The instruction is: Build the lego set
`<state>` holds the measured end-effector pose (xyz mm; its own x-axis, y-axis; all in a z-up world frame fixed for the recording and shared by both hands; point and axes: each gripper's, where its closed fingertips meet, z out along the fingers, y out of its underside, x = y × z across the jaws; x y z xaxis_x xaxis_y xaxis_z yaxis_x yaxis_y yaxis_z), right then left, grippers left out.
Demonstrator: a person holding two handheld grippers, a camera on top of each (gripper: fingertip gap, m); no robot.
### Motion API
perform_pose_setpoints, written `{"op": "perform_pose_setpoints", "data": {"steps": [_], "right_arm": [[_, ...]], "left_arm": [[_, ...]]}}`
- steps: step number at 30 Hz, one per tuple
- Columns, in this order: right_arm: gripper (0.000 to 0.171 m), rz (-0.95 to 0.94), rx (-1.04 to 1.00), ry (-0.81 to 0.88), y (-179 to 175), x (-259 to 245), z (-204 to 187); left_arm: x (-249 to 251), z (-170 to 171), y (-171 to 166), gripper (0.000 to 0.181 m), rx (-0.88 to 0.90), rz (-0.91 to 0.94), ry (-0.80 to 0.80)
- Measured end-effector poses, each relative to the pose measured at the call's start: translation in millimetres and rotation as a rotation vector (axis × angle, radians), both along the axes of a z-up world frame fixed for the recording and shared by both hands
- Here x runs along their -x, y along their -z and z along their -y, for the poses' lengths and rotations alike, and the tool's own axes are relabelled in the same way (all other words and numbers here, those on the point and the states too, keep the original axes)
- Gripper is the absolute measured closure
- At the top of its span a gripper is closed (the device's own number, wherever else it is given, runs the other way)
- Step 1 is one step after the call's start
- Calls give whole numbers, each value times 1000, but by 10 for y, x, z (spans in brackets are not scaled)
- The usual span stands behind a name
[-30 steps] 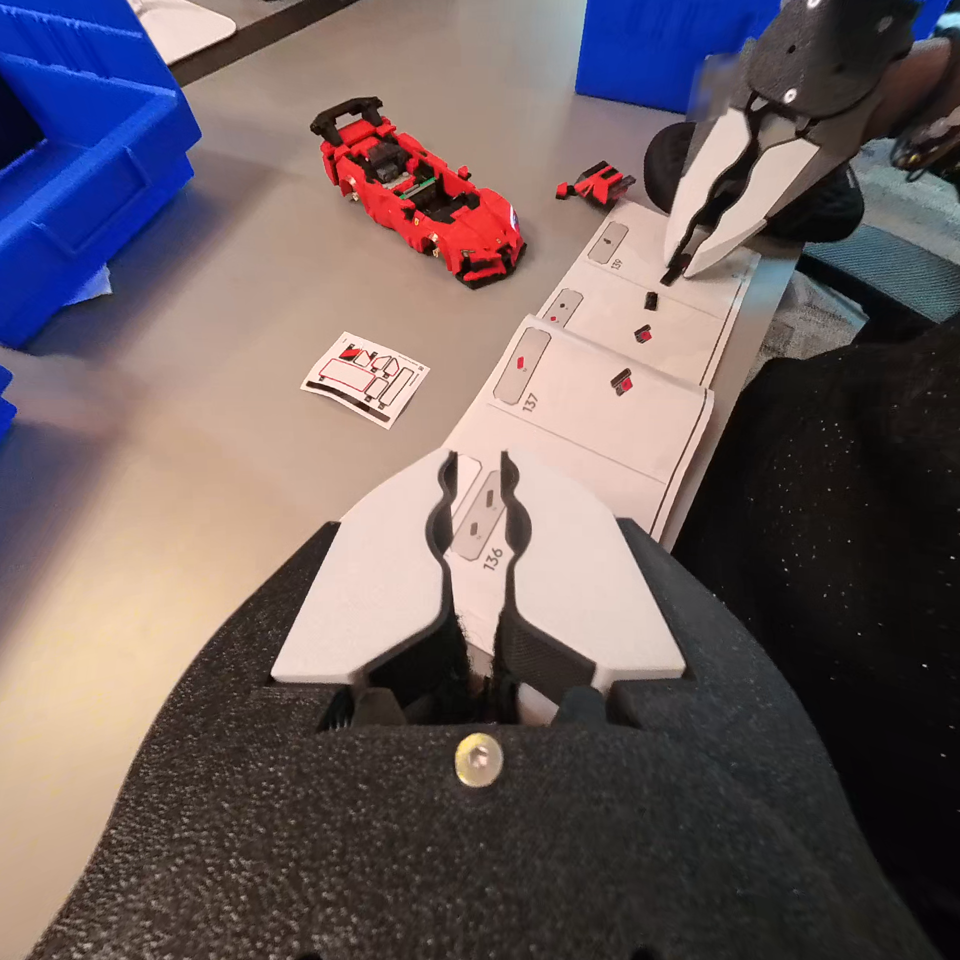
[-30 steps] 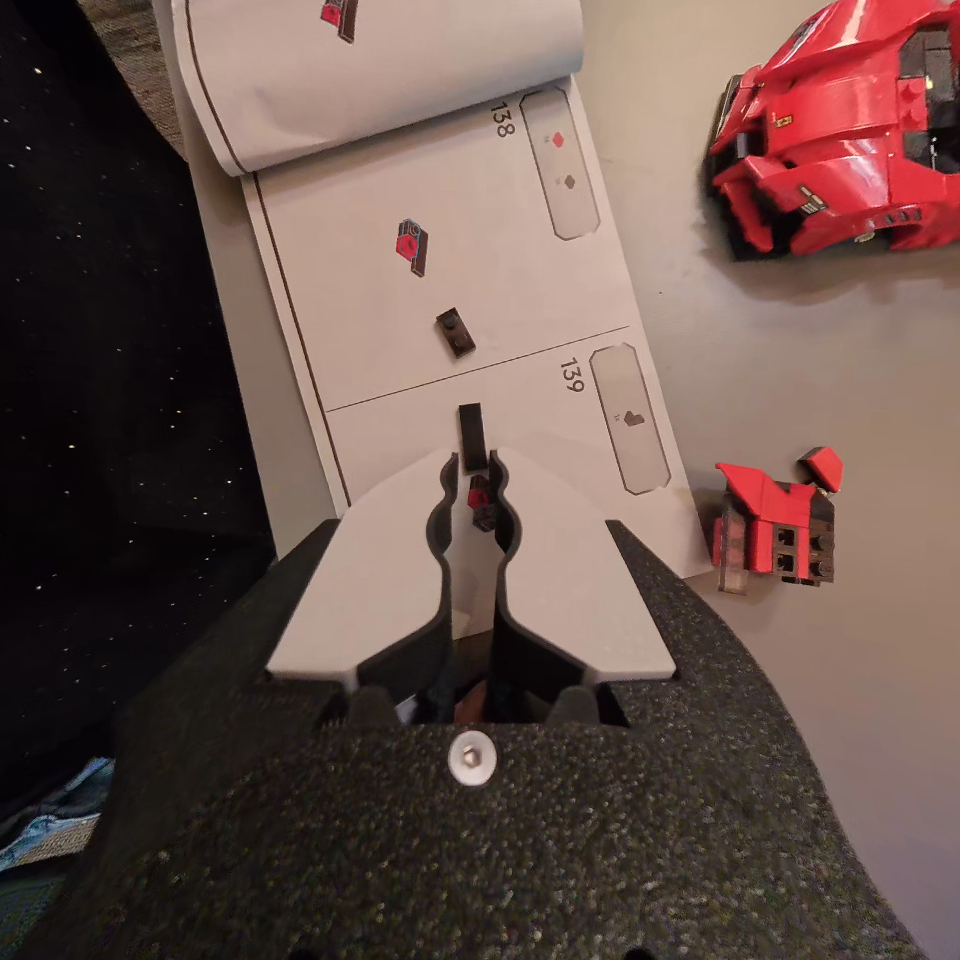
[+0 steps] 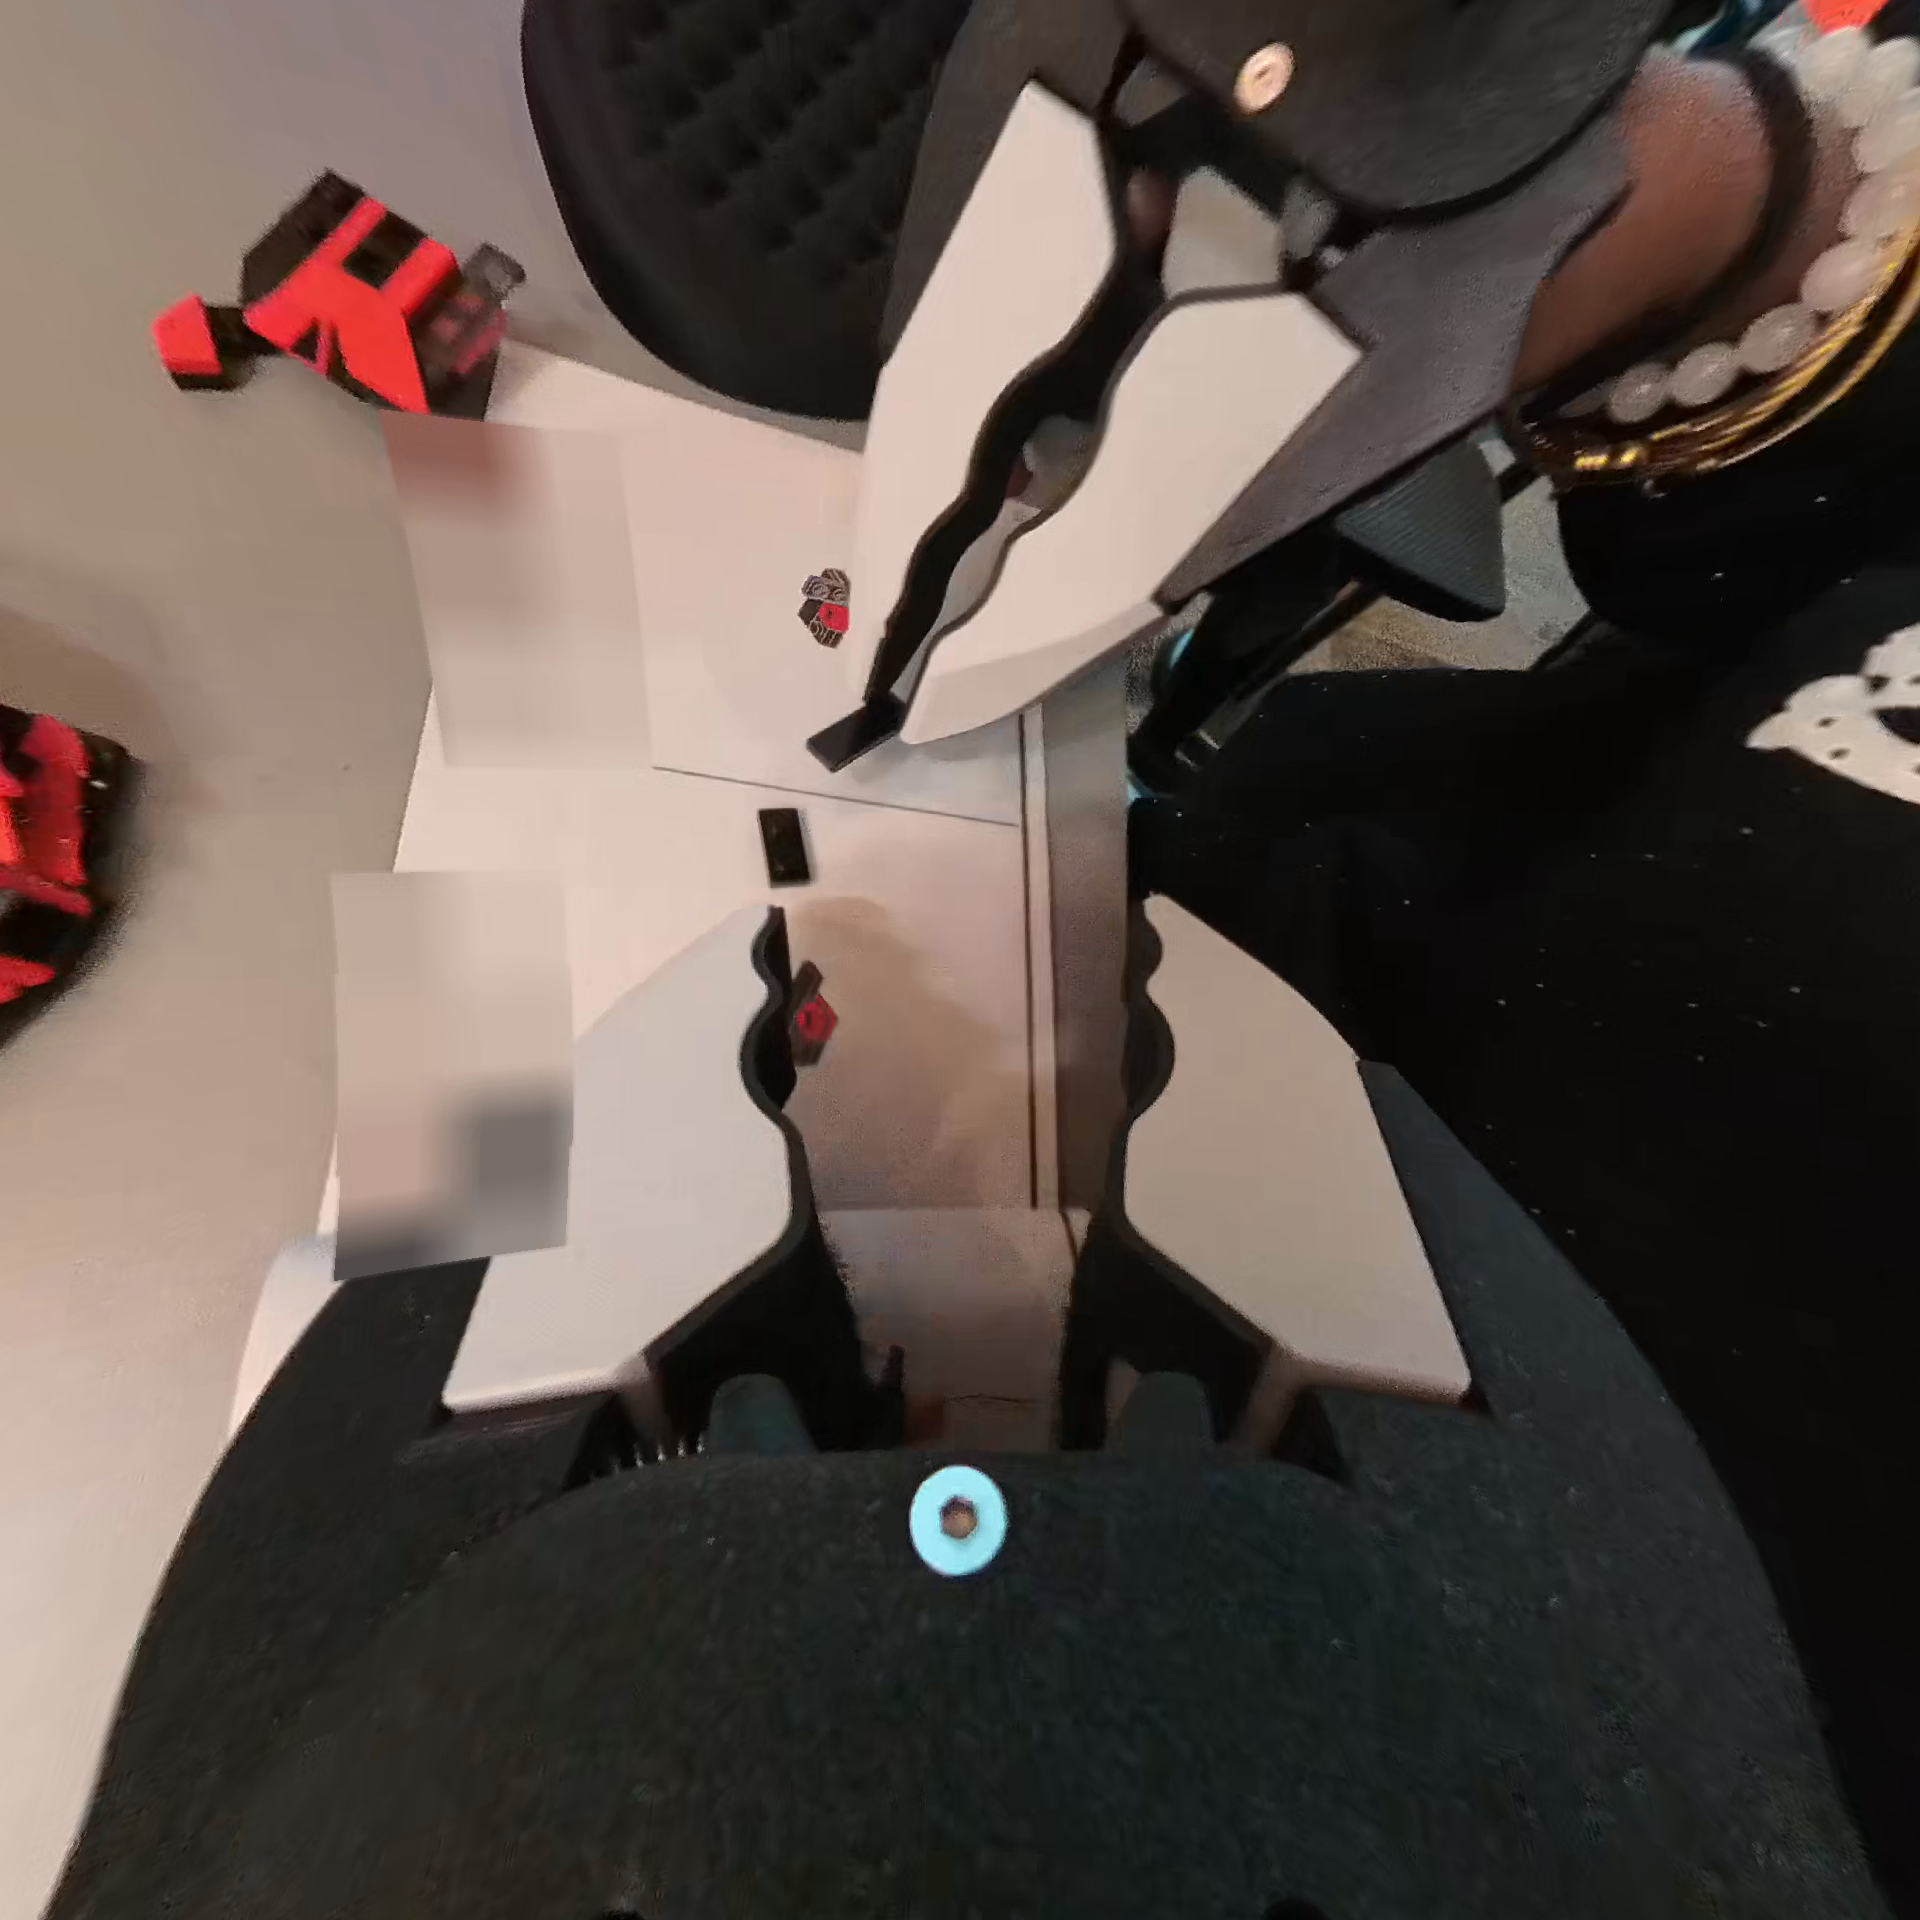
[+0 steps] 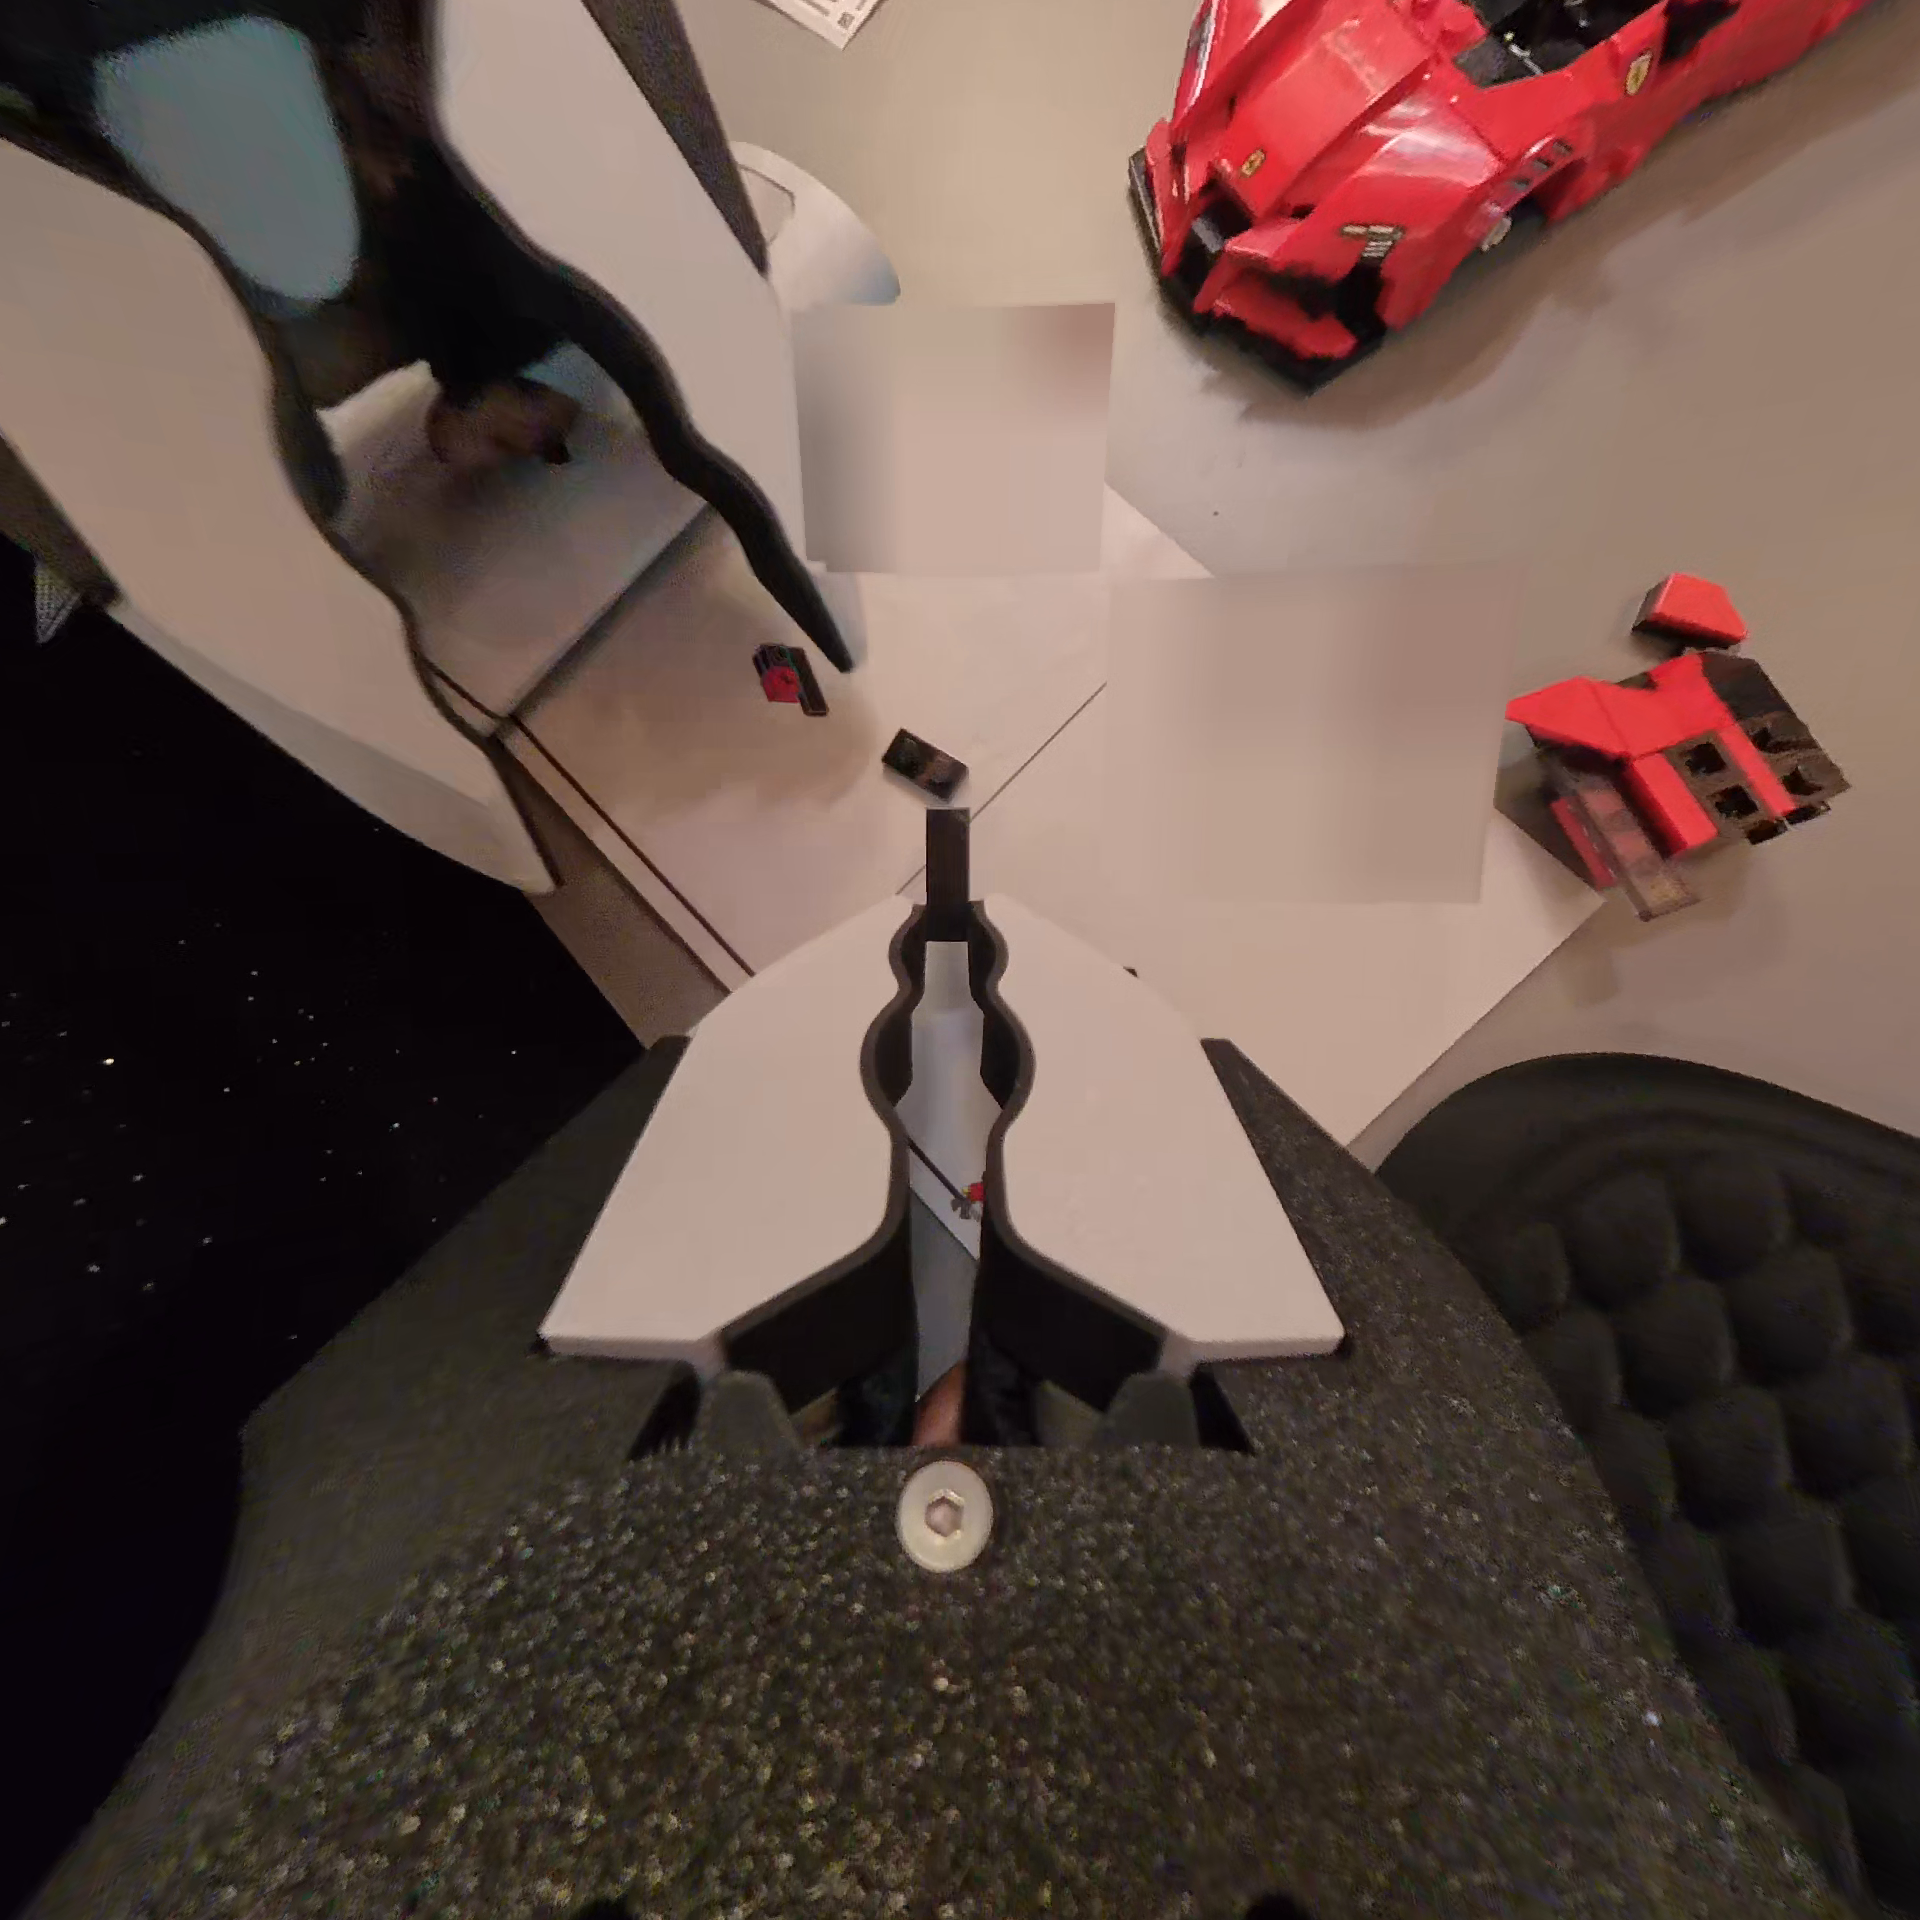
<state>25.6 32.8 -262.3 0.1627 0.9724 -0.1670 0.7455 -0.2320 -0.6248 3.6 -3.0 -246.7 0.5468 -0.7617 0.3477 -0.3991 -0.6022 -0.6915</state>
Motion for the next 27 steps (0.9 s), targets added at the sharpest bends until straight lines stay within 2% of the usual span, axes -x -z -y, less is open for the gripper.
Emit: {"op": "perform_pose_setpoints", "data": {"steps": [10, 15, 21, 27], "right_arm": [[163, -41, 45, 36, 97, -52, -32], [164, -50, 30, 47, 57, -32, -45], [163, -47, 5, 52, 47, -48, -63], [163, -29, -17, 51, 71, -91, -82]], "left_arm": [[-237, 22, 142, 117, 102, -22, 7], [-75, -140, 66, 113, 14, -71, -88], [-184, -80, 156, 113, 70, -68, -10], [-251, 5, 145, 114, 90, -44, -8]]}}
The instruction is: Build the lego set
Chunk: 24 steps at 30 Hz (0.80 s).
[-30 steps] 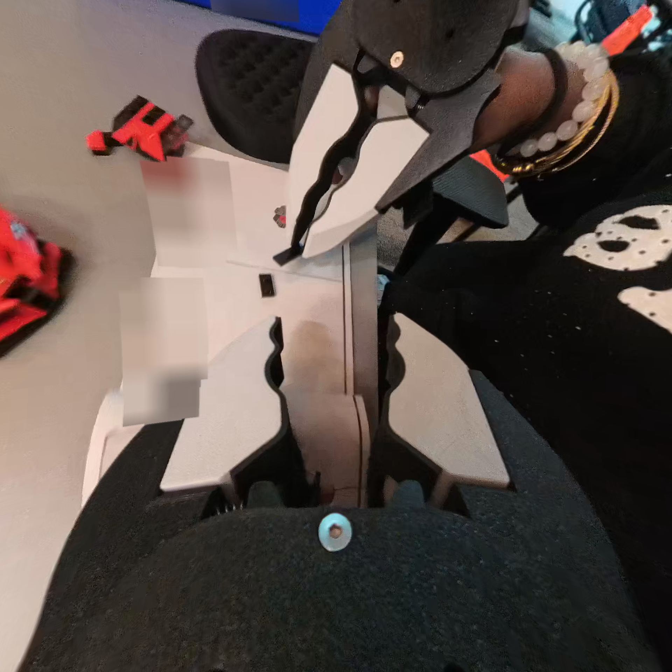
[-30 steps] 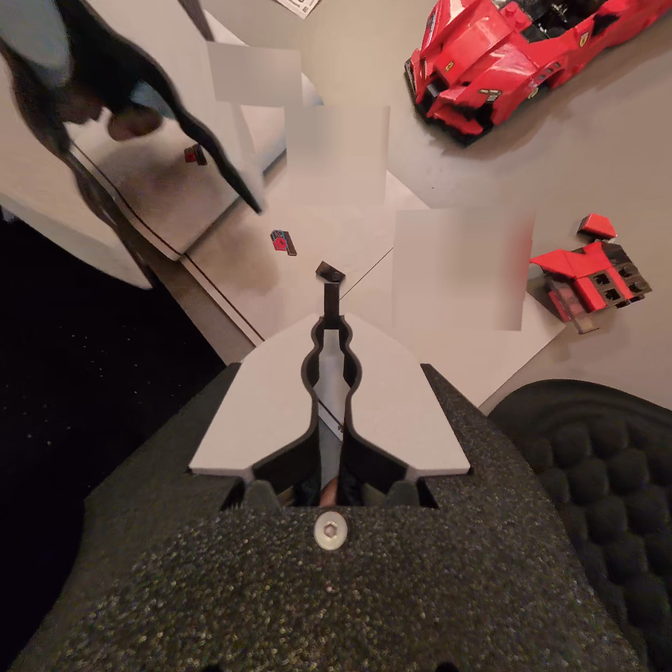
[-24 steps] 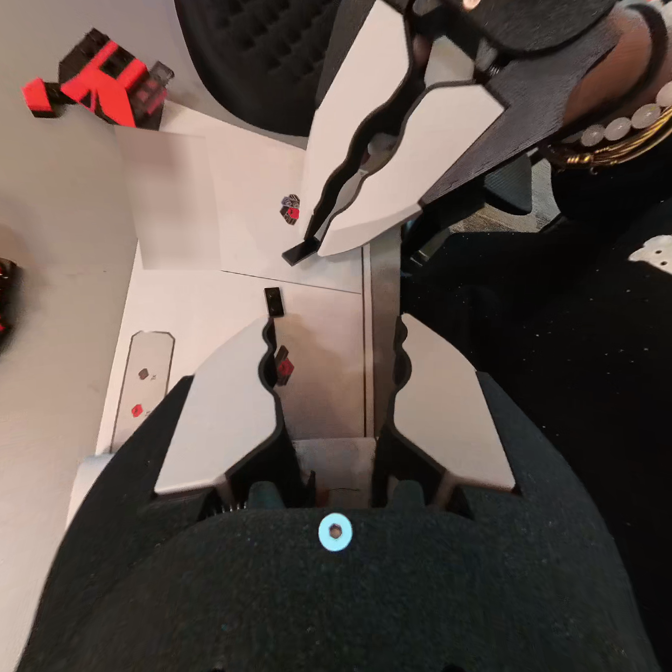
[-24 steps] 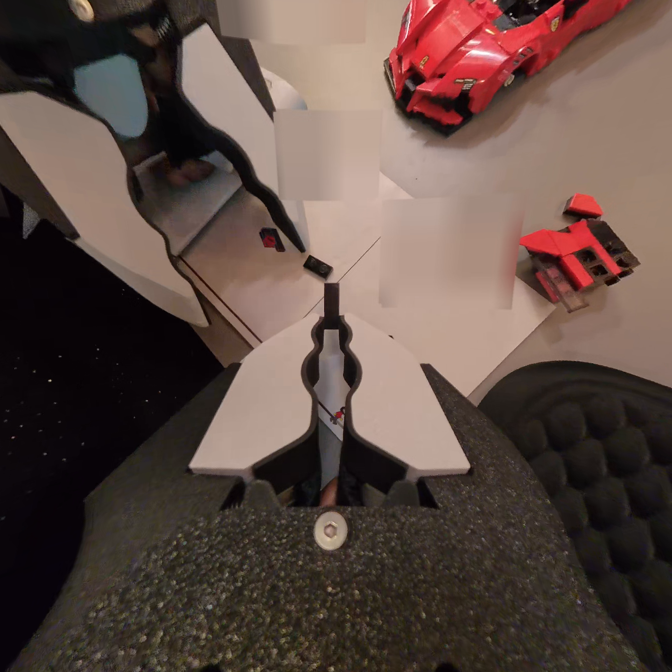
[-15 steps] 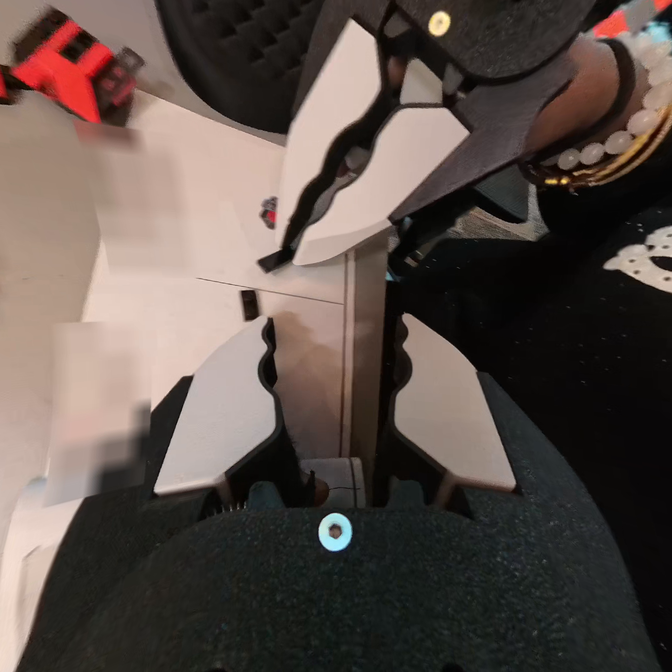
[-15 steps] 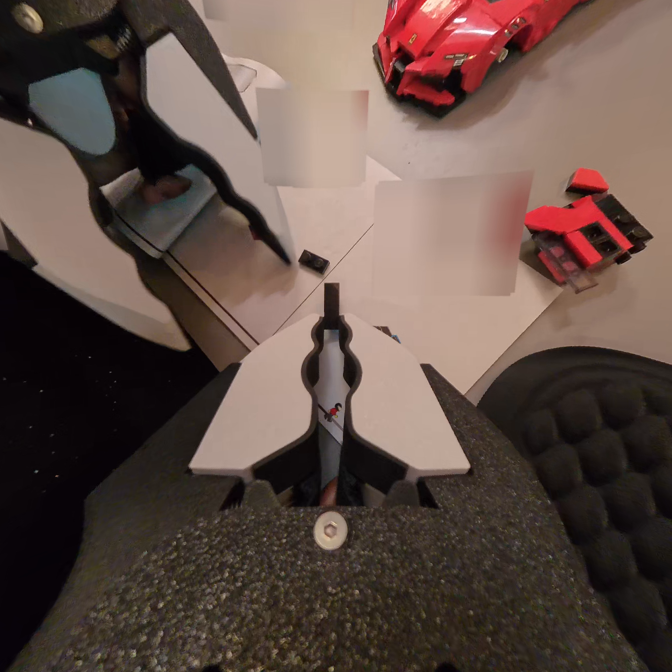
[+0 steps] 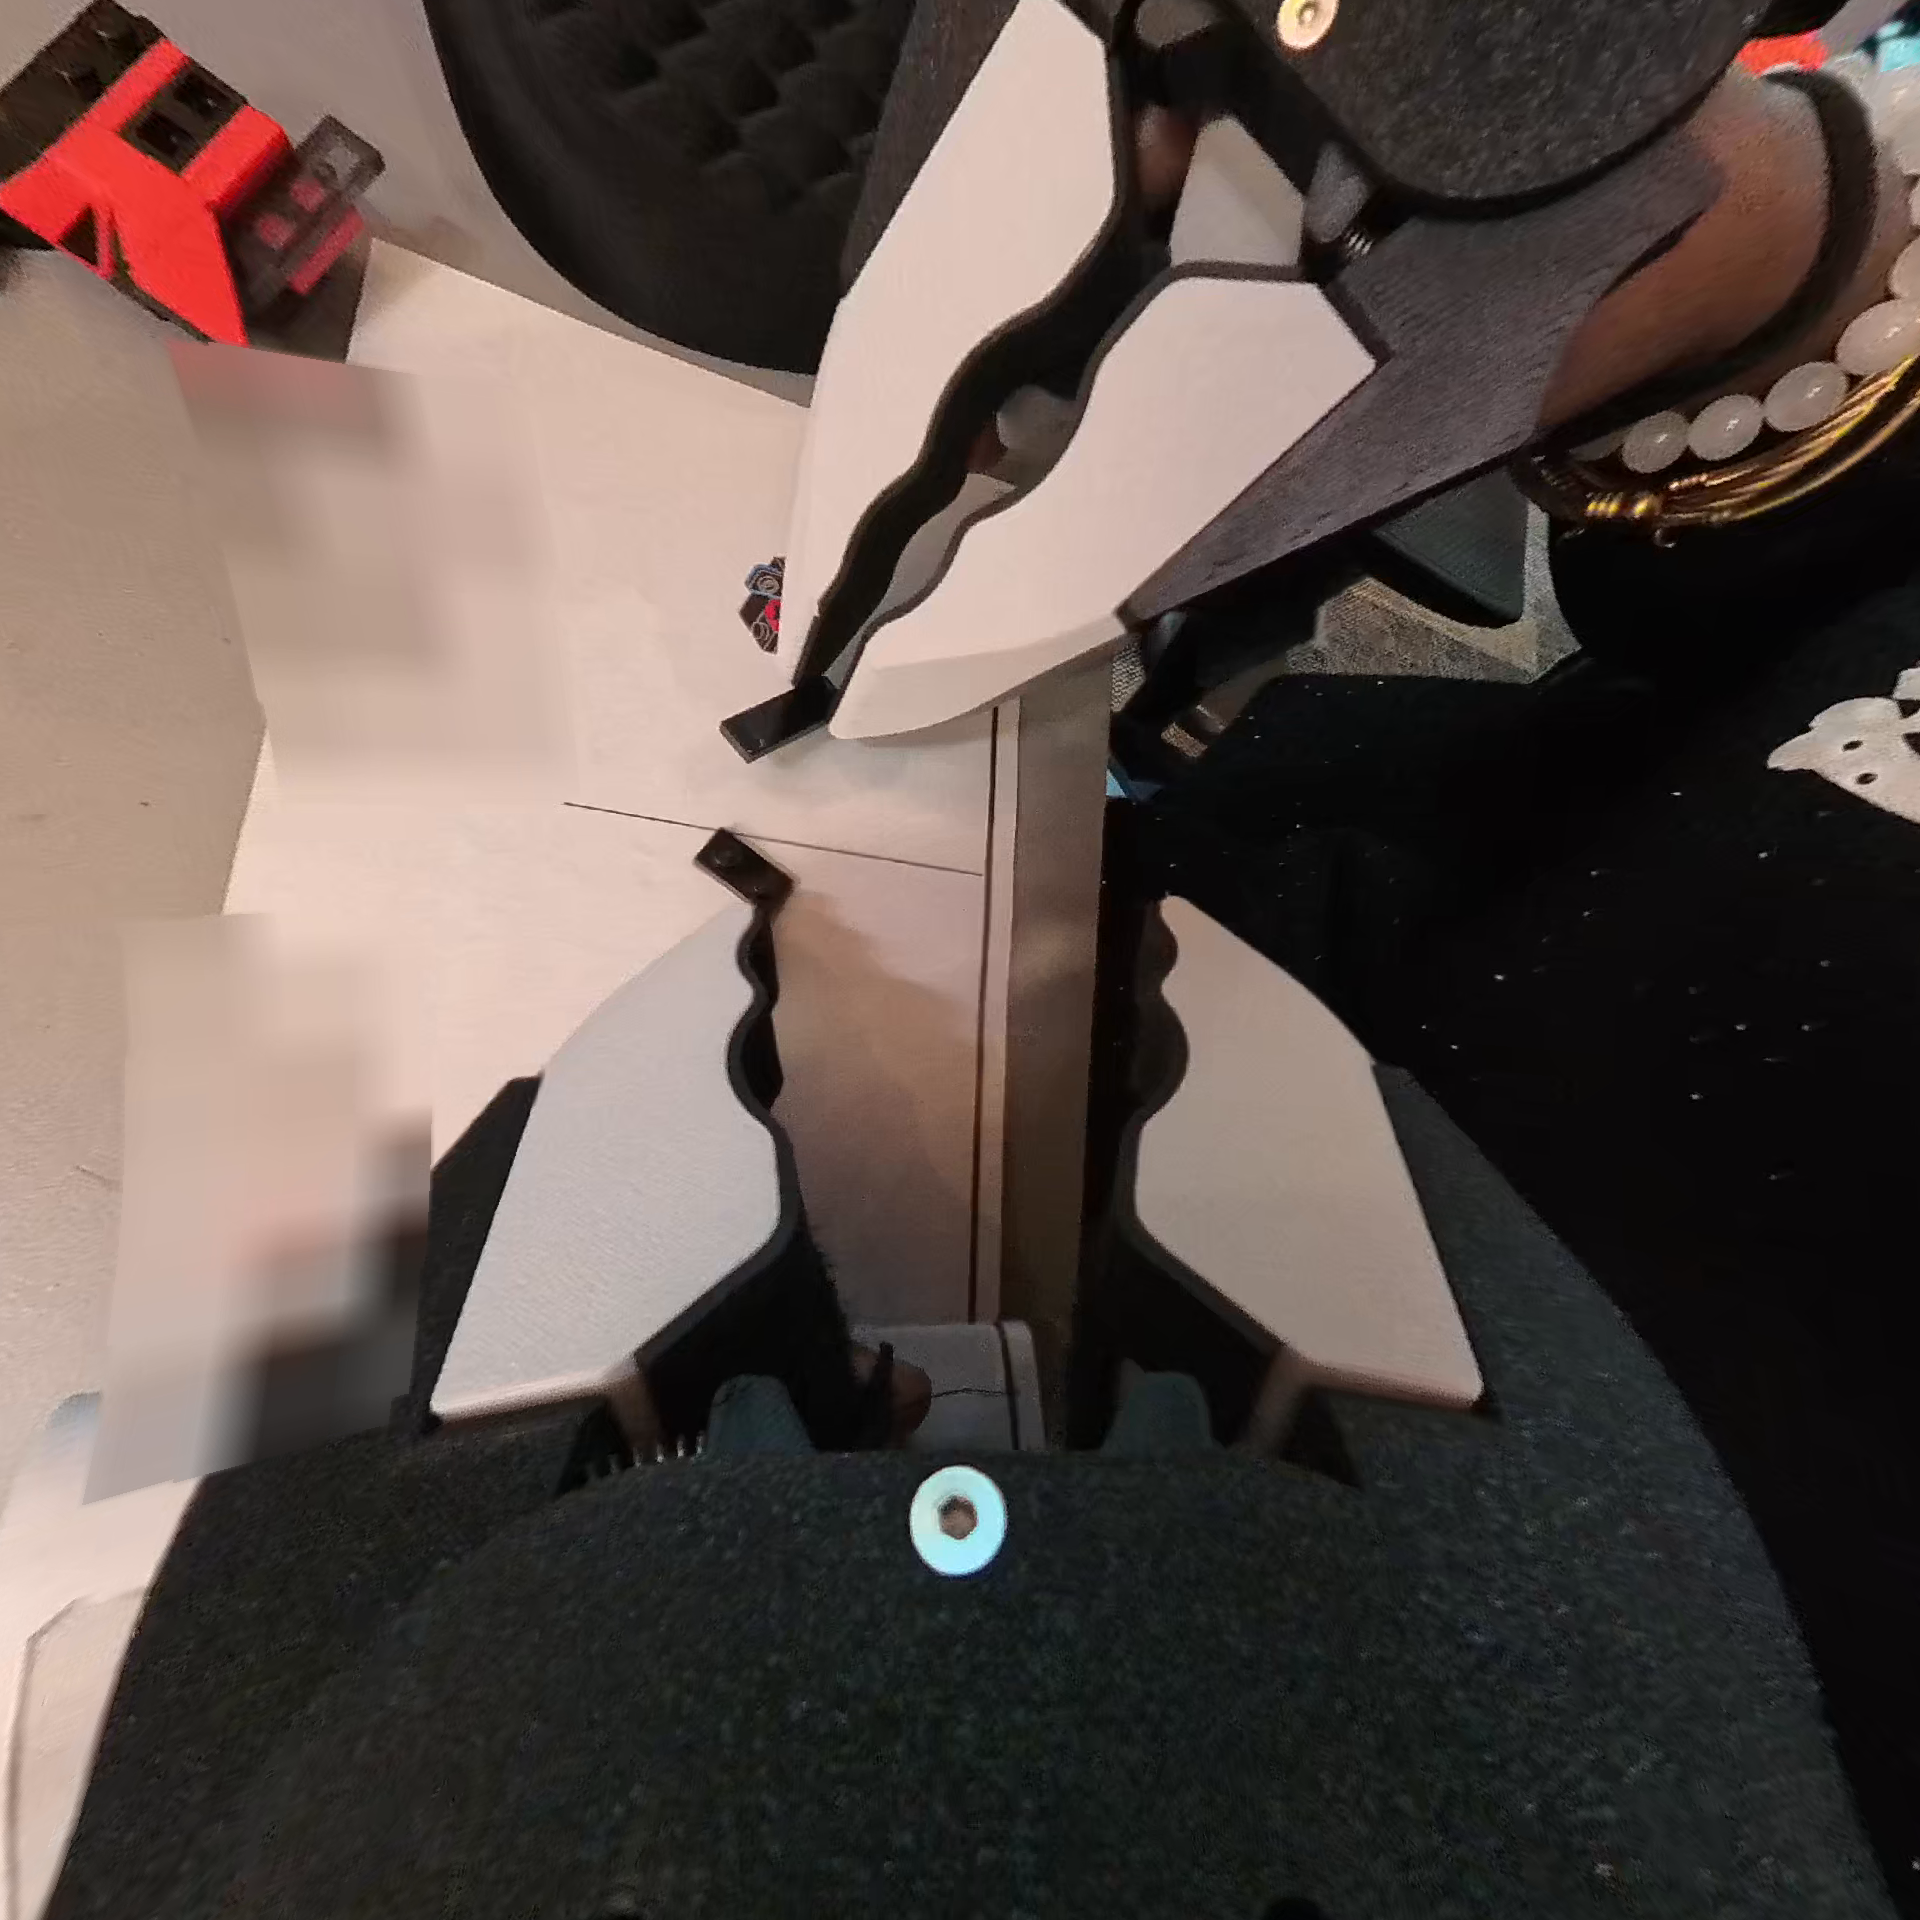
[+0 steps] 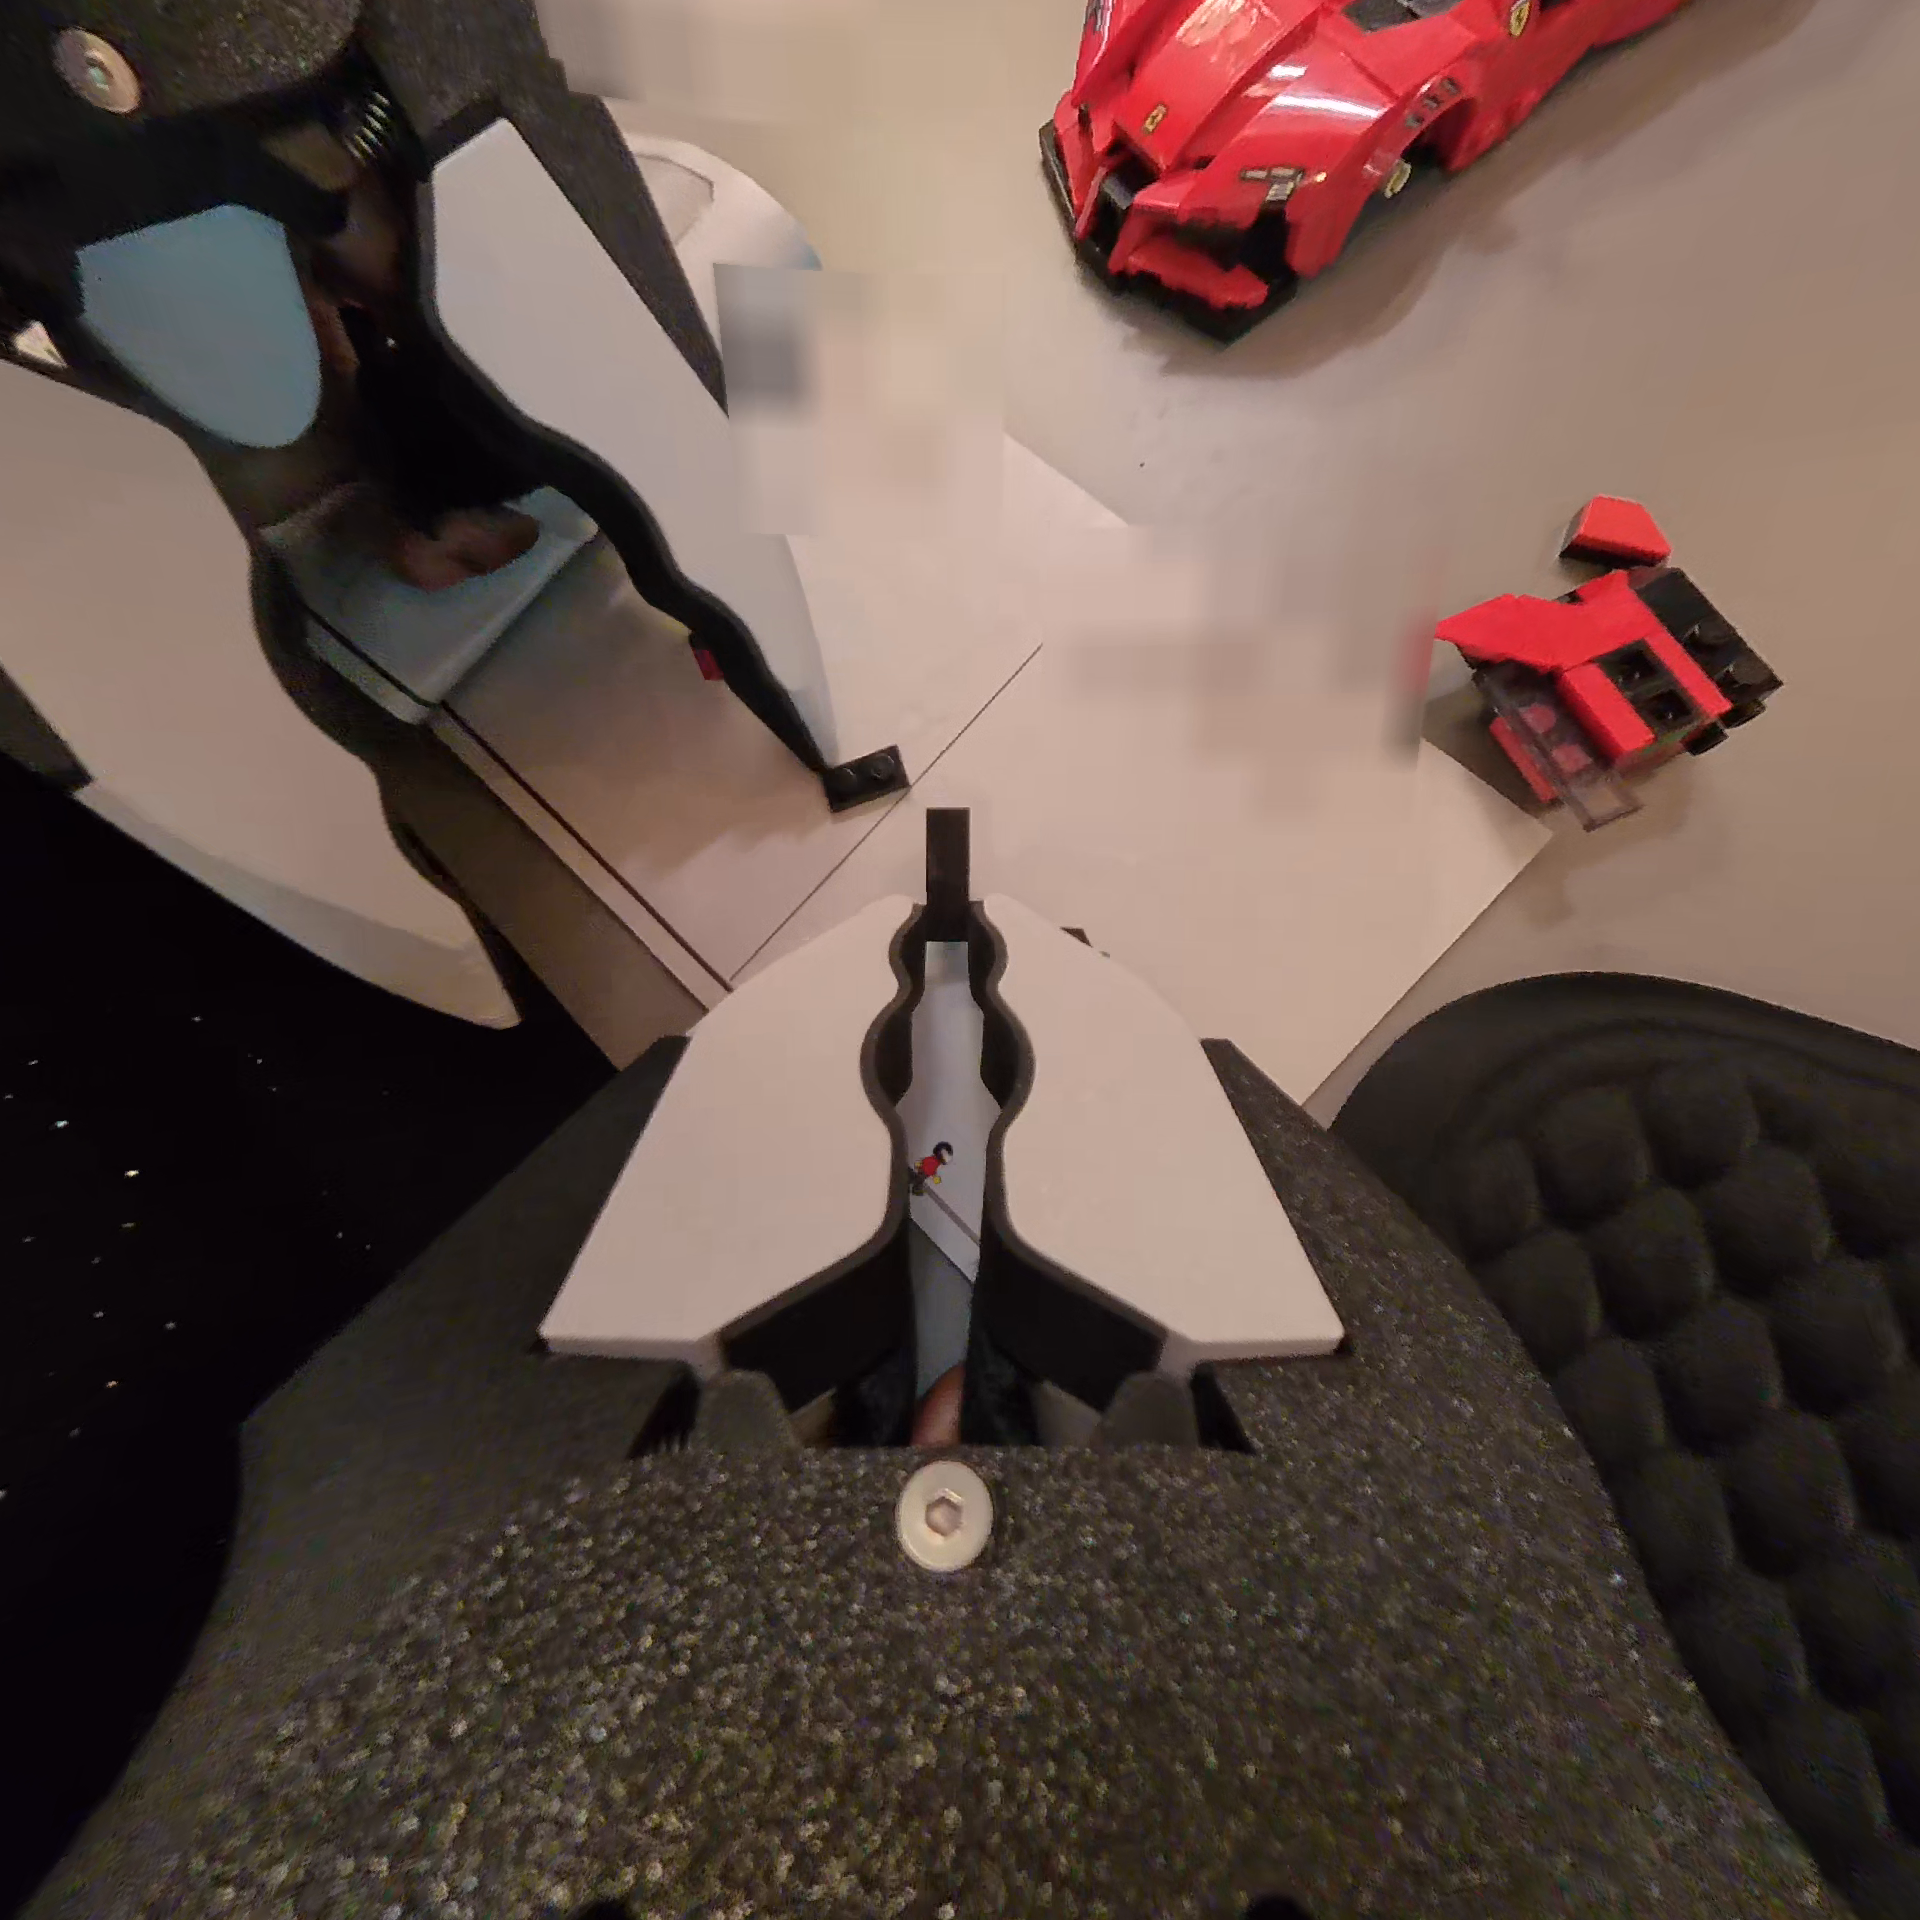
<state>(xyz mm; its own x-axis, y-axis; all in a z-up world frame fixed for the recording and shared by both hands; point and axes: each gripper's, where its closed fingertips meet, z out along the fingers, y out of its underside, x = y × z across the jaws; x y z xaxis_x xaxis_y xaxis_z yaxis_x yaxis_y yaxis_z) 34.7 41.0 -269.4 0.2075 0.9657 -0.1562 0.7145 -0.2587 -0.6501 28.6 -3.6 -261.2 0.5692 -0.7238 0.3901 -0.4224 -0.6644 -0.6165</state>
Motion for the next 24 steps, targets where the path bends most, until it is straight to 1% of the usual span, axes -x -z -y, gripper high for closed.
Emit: {"op": "perform_pose_setpoints", "data": {"steps": [5, 9, 12, 14, 18, 21, 22, 24], "right_arm": [[163, -1, -36, -13, -30, -57, -36], [163, -30, -63, -79, -78, -102, -60], [163, -41, -72, -116, -132, -142, -123], [163, -55, -86, -154, -162, -142, -148], [163, -33, -88, -175, -149, -122, -191], [163, -22, -112, -214, -123, -59, -148], [163, -14, -128, -225, -110, -37, -138], [163, -10, -159, -261, -96, 13, -100]], "left_arm": [[-94, 33, -6, 114, 12, 30, 6], [-67, 18, -55, 116, -17, 52, -18], [29, 12, -137, 120, -48, 80, -37], [132, 8, -152, 120, -67, 61, -40], [329, -51, -234, 124, -114, 43, -64], [502, -155, -314, 134, -183, 21, -84], [556, -185, -333, 140, -211, 7, -79], [628, -195, -340, 158, -248, -31, -39]]}}
